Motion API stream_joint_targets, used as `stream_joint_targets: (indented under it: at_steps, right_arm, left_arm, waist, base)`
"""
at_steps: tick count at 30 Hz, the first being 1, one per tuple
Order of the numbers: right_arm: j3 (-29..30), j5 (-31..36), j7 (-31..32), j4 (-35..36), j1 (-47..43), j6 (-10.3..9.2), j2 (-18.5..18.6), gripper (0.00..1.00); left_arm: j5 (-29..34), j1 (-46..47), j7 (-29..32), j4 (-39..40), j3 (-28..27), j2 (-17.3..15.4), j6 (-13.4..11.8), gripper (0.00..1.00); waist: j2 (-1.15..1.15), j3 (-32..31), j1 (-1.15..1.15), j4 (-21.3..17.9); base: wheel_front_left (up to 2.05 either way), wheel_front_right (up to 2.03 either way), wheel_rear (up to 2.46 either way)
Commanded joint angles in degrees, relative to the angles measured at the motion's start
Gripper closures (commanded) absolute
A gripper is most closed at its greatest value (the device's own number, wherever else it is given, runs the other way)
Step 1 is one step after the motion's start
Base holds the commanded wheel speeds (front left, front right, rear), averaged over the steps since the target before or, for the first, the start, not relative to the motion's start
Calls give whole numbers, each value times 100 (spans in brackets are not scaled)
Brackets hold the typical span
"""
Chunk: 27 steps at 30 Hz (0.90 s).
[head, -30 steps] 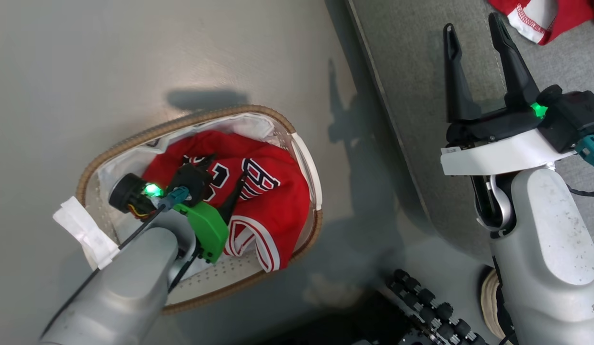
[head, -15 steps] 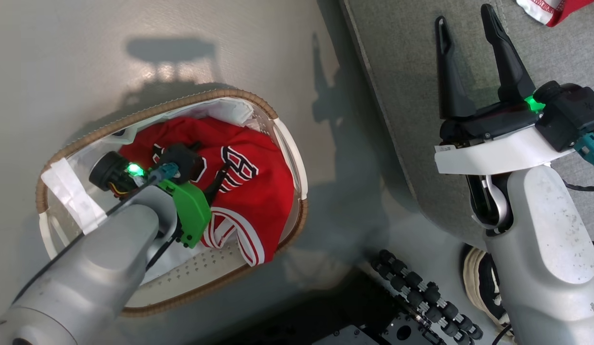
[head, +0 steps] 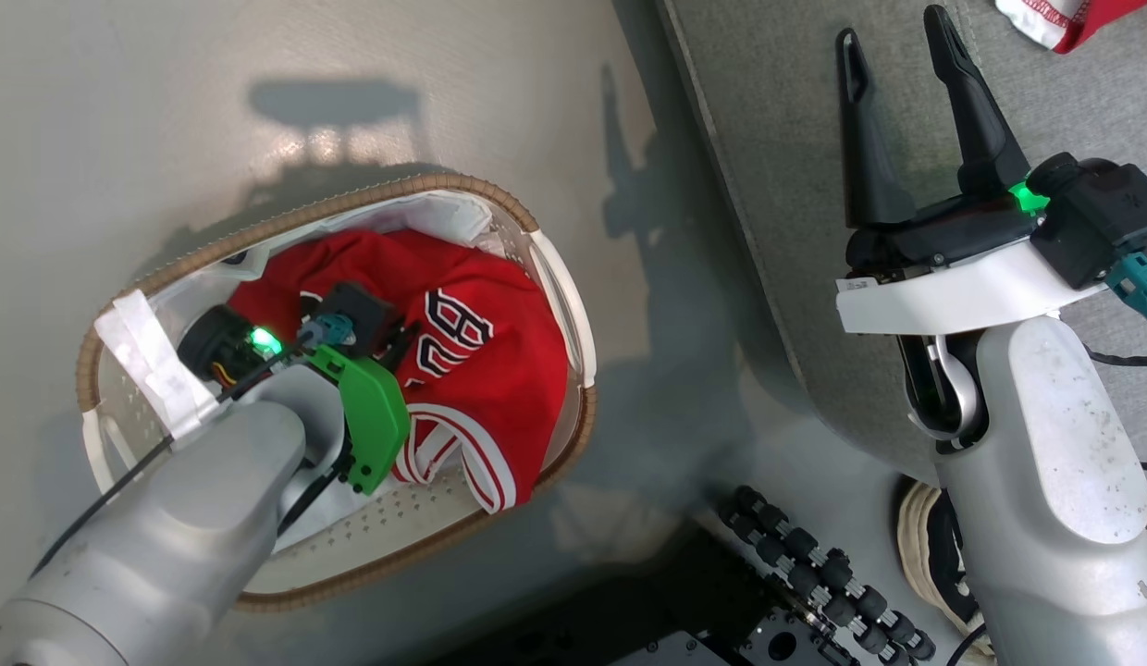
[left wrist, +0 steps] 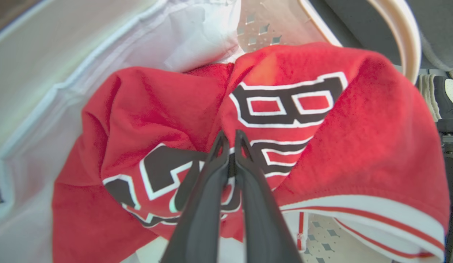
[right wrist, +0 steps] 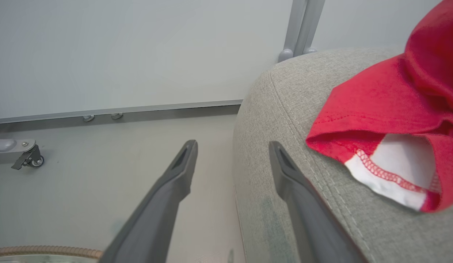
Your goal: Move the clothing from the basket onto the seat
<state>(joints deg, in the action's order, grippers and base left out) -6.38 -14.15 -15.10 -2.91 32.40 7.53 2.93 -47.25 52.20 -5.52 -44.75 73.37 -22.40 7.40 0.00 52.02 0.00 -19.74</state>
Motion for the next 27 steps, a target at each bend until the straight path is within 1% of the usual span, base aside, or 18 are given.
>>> stream_joint_targets:
  at_steps: [1, 6, 12, 21, 26, 27]
  right_arm:
    - [11, 14, -8, -41, 73, -8, 5, 0]
    - [39, 52, -8, -147, 32, -8, 6, 0]
    - [102, 155, -8, -301, -119, -8, 8, 0]
    - [251, 448, -8, -595, -469, -8, 12, 0]
    - [305, 596, -9, -753, -760, -8, 14, 0]
    - [312, 631, -8, -788, -817, -8, 13, 0]
  left_arm:
    - [-19, -113, 26, 21, 2, 4, 17, 100]
    - [-114, -329, 28, 118, 3, 115, 18, 100]
    - [-216, -627, -292, 263, 1, 259, 17, 100]
    - [-426, -1071, -866, 364, 3, 583, 18, 100]
    - [-712, -1252, -973, 419, 1, 748, 18, 100]
    - [-728, -1238, -974, 500, -78, 776, 18, 100]
  waist:
    - [0, -122, 0, 27]
    - [0, -485, 0, 79]
    - [0, -1045, 0, 251]
    - [0, -2075, 0, 748]
    - [0, -2629, 0, 1037]
    - [0, -2735, 0, 1099]
  base:
    - [0, 0, 0]
    - [0, 0, 0]
    - [0, 0, 0]
    - [0, 0, 0]
    - [0, 0, 0]
    - [0, 0, 0]
